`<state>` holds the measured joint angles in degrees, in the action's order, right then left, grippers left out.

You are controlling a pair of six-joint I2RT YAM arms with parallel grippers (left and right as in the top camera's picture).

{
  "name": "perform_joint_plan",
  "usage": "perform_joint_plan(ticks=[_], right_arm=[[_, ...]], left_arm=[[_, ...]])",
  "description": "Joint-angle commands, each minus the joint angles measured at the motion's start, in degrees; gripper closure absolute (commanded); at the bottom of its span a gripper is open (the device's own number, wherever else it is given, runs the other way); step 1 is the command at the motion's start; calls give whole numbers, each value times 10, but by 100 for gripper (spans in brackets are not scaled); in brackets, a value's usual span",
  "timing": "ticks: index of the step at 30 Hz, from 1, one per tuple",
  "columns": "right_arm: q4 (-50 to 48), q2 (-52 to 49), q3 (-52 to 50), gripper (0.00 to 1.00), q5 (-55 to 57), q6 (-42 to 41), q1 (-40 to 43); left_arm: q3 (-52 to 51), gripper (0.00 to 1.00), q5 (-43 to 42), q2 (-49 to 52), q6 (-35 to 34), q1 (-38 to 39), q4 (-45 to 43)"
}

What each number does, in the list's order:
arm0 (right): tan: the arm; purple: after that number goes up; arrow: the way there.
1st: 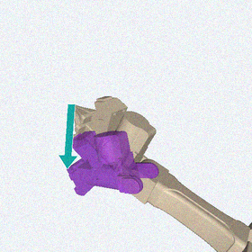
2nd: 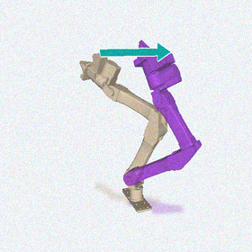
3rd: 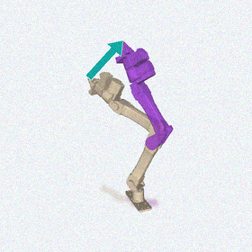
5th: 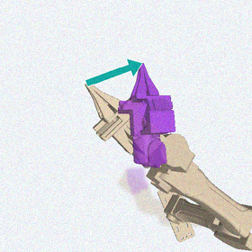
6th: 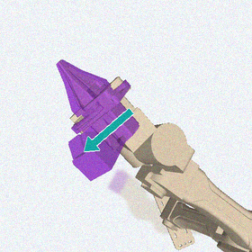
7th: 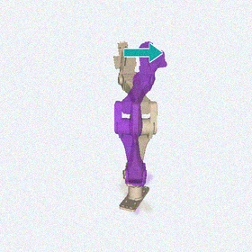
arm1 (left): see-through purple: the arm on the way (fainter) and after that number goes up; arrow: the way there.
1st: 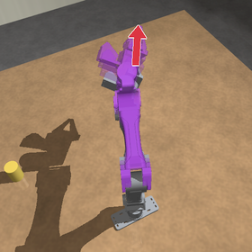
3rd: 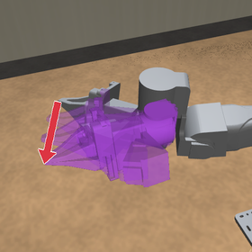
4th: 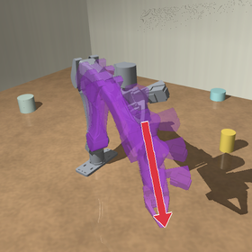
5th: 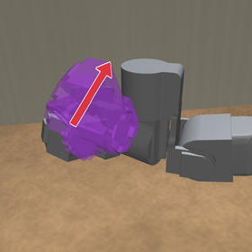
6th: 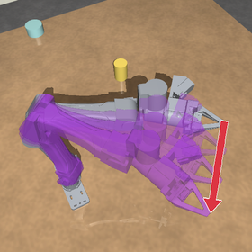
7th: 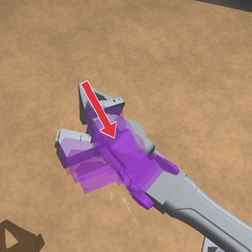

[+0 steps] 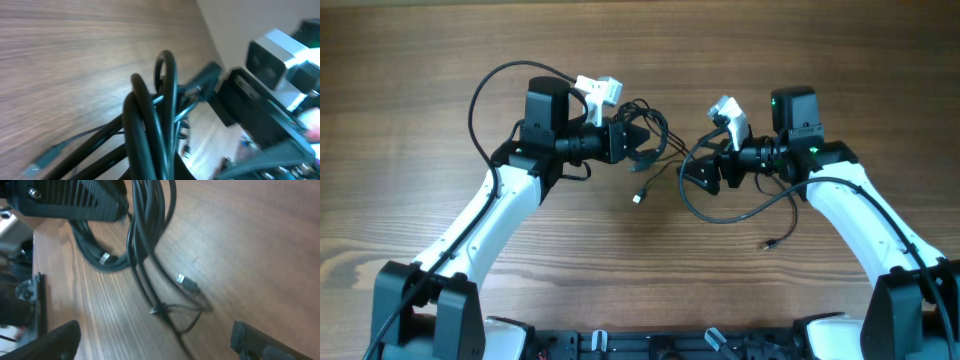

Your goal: Untangle cables

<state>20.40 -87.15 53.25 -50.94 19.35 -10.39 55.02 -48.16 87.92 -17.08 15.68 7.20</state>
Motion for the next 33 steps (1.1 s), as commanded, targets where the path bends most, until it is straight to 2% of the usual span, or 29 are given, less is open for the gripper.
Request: perform_joint_plan(ticks=[1, 2, 6, 7, 8, 10, 11, 12, 16, 22, 27, 30, 33], right_arm=[[-22, -14, -3, 18, -44, 97, -14], [-22, -26, -3, 27, -41, 109, -20], [-19, -54, -3, 34, -43, 122, -20], [-20, -62, -3, 39, -48, 122, -20], [-19, -72, -3, 49, -58, 122, -20], [-18, -80, -3, 82, -81, 121, -20], [-16, -81, -3, 92, -94, 121, -20], [-12, -81, -3, 96, -111, 119, -19], [2, -78, -3, 96, -188, 97, -19], [1, -75, -3, 96, -321, 17, -15], [-7, -75, -3, 96, -368, -44, -15], [-36, -75, -3, 96, -388, -89, -17], [-113, -75, -3, 96, -384, -159, -17]], left_arm=[[3, 92, -102, 2, 1, -2, -6], [3, 91, -142, 2, 1, -8, -16], [3, 92, -241, 2, 1, -31, -51], [3, 91, -257, 2, 1, -38, -57], [3, 91, -262, 2, -1, -46, -57], [3, 92, -262, 2, -1, -57, -56], [3, 92, -262, 2, -1, -59, -56], [3, 93, -262, 2, -1, -60, -57], [3, 96, -228, 2, -1, -59, -57], [3, 96, -103, 2, -1, -58, -52], [3, 96, -81, 2, -1, -57, -52], [3, 96, -76, 2, -1, -46, -53], [3, 96, -59, 2, 2, -18, -53]])
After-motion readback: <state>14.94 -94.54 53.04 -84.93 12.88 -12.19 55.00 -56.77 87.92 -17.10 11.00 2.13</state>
